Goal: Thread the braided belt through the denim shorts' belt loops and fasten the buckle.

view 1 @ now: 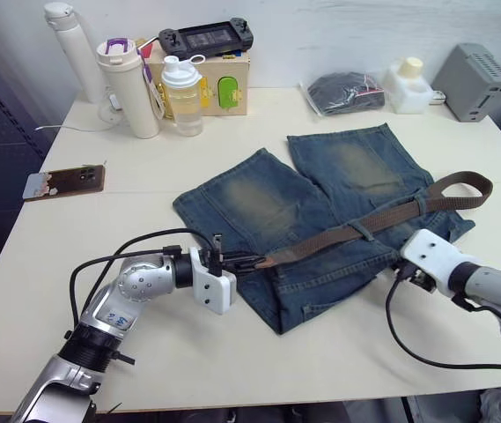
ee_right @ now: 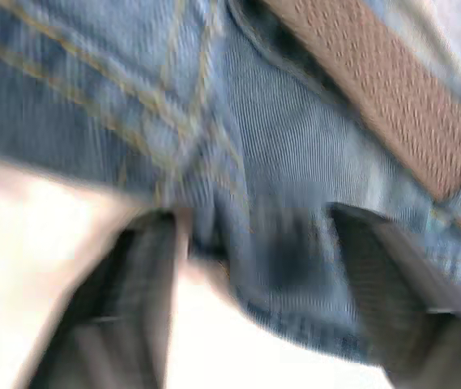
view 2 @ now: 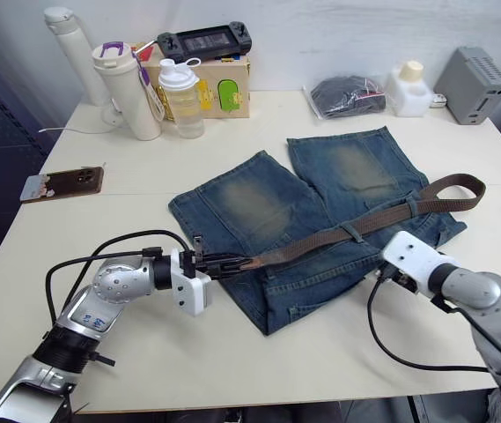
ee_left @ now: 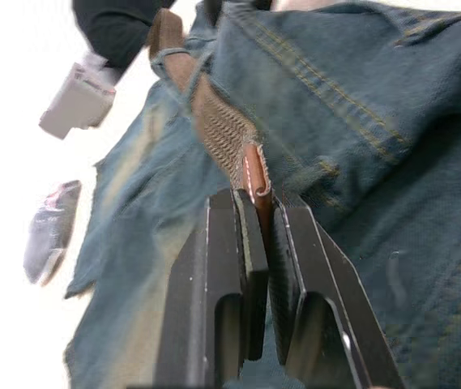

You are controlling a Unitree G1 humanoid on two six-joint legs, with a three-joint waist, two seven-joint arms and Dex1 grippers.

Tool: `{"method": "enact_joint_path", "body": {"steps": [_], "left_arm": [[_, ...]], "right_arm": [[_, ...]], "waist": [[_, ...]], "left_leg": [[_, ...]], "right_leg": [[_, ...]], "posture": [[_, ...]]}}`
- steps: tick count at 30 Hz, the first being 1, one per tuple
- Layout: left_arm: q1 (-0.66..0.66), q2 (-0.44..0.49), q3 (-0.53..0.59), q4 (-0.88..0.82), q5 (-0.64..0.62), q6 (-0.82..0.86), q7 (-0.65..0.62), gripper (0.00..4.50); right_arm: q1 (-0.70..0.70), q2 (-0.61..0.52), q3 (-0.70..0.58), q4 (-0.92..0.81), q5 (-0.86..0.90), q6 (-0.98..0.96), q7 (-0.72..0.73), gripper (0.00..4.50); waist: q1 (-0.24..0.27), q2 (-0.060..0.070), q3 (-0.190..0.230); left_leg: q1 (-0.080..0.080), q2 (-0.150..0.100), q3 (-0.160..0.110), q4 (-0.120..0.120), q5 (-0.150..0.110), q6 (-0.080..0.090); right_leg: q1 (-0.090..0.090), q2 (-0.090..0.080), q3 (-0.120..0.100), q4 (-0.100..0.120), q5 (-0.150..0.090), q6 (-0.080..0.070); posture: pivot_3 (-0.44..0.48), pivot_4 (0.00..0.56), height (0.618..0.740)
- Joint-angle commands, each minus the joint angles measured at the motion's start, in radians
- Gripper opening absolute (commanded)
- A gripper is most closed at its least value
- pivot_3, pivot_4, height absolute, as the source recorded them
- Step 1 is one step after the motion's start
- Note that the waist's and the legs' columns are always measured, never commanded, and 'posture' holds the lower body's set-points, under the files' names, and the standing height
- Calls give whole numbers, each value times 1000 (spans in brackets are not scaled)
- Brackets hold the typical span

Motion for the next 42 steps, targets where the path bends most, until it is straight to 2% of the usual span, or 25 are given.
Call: {"method": "enact_joint_path", "body": {"steps": [1, 3, 6, 7, 8, 9, 10, 13, 15, 18, 20, 22, 26, 29, 32, 33, 34, 36, 37, 39, 41, 42], "left_arm": [[29, 16, 39, -41, 11, -46, 45, 0], [39, 20, 47, -42, 19, -64, 58, 0], [44, 25, 56, -42, 40, -103, 84, 0], [44, 28, 57, -42, 46, -116, 90, 0], [44, 30, 59, -42, 51, -127, 96, 0], [45, 32, 60, -43, 54, -134, 101, 0], [46, 34, 61, -45, 54, -141, 105, 0], [47, 40, 63, -48, 60, -158, 114, 0], [48, 45, 62, -48, 65, -167, 118, 0], [49, 54, 63, -46, 70, -177, 124, 0], [48, 57, 64, -49, 70, -176, 124, 0], [48, 61, 66, -56, 68, -168, 123, 0], [48, 69, 68, -62, 66, -159, 123, 0], [45, 72, 66, -64, 66, -153, 123, 0], [46, 74, 67, -66, 66, -153, 123, 0], [44, 74, 66, -64, 69, -153, 123, 0], [42, 74, 66, -63, 71, -151, 122, 0], [40, 71, 64, -62, 60, -138, 118, 0], [43, 72, 61, -66, 43, -125, 108, 0], [50, 71, 57, -77, 16, -96, 95, 0], [68, 65, 52, -98, -40, -16, 69, 859], [82, 66, 50, -110, -66, 27, 53, 1009]], "right_arm": [[-18, -27, -163, -125, 228, 203, 136, 4454], [-78, -18, -242, -167, 403, 384, 171, 4454], [-227, 48, -320, -186, 711, 756, 137, 4454], [-281, 102, -341, -179, 807, 877, 102, 4454], [-351, 207, -382, -156, 888, 1003, 48, 4454], [-356, 259, -377, -110, 1088, 999, -95, 4454], [-373, 356, -396, -101, 1158, 1052, -163, 4454], [-243, 359, -218, -78, 1641, 804, -577, 4454], [-191, 359, -119, -83, 1835, 647, -793, 4454], [-147, 523, -25, -120, 1867, 486, -992, 4454], [-142, 649, -8, -129, 1867, 394, -1111, 4454], [-154, 712, -13, -122, 1867, 341, -1188, 4454], [-164, 755, -21, -133, 1867, 303, -1272, 4454], [-167, 769, -28, -131, 1867, 290, -1296, 3606], [-168, 778, -29, -133, 1867, 286, -1303, 2179], [-169, 779, -29, -132, 1867, 284, -1304, 1952], [-170, 781, -30, -131, 1867, 282, -1306, 1406], [-178, 785, -32, -126, 1867, 277, -1310, 749], [-182, 789, -33, -126, 1867, 271, -1314, 120], [-189, 793, -34, -125, 1867, 264, -1319, 45], [-202, 790, -42, -120, 1867, 251, -1314, 0], [-209, 778, -46, -114, 1867, 247, -1308, 0]], "waist": [[-2, 2, 1], [-10, 2, 1], [-14, 2, 1], [-15, 2, 1], [-17, 1, 0], [-19, -1, 0], [-23, -1, 0], [-15, 1, 0], [-17, 1, 0], [-27, 0, 0], [-31, -1, -1], [-31, 1, 0], [-27, 1, 0], [-31, 1, 0], [-31, 2, 0], [-31, 2, 0], [-32, 2, 0], [-31, 2, 0], [-31, 2, 0], [-31, 2, 0], [-32, 2, 0], [-33, 2, 0]], "left_leg": [[0, 0, 0, 0, 0, 0], [0, 1, 1, 0, 0, 0], [0, 4, 0, 0, -1, -1], [0, 5, 0, 0, -2, -2], [0, 6, -1, 0, -3, -4], [-1, 7, -2, -1, -3, -4], [-2, 9, -3, -1, -3, -5], [-3, 9, -3, -3, -4, -6], [-7, 6, -2, -3, -3, -5], [-6, 2, 5, -4, -3, -3], [-4, 3, 7, -3, -2, -1], [-4, 4, 9, -3, -1, 0], [-3, 3, 10, -3, 0, 0], [-4, 3, 11, -4, -1, 0], [-4, 4, 11, -5, -1, 0], [-4, 4, 11, -5, -1, 0], [-4, 4, 11, -4, -1, 0], [-3, 5, 12, -4, 0, 0], [-3, 5, 12, -4, 0, 0], [-4, 5, 12, -4, 0, 0], [-4, 5, 12, -4, 0, 0], [-4, 5, 12, -4, 0, 0]], "right_leg": [[0, 0, 0, 0, 0, 0], [-1, -1, 1, 0, 0, 0], [-1, -4, 3, -3, 0, -3], [-1, -4, 4, -4, 0, -4], [-1, -3, 3, -4, -1, -5], [-1, -2, 2, -4, -1, -6], [-1, -1, 1, -5, -1, -8], [-5, 0, 0, 0, -2, -10], [-16, -1, 0, 14, -3, -11], [-17, -1, -10, 14, -3, -11], [-12, 0, -12, 8, -2, -9], [-13, 0, -11, 9, -1, -8], [-16, -1, -7, 14, -1, -8], [-18, 0, -6, 15, -2, -9], [-18, 0, -7, 16, -2, -9], [-18, 0, -7, 16, -2, -9], [-18, 1, -7, 16, -2, -10], [-18, 1, -6, 16, -2, -10], [-18, 1, -6, 16, -2, -10], [-19, 1, -6, 16, -2, -10], [-19, 1, -5, 16, -2, -10], [-19, 1, -5, 16, -2, -10]], "posture": [[0, 150, 687], [0, 150, 687], [0, 150, 687], [0, 150, 687], [0, 150, 687], [0, 150, 687], [0, 150, 687], [0, 150, 687], [0, 150, 687], [0, 150, 687], [0, 150, 687], [0, 150, 687], [0, 150, 687], [0, 150, 687], [0, 150, 687], [0, 150, 687], [0, 150, 687], [0, 150, 687], [0, 150, 687], [0, 150, 687], [0, 150, 687], [0, 150, 687]]}}
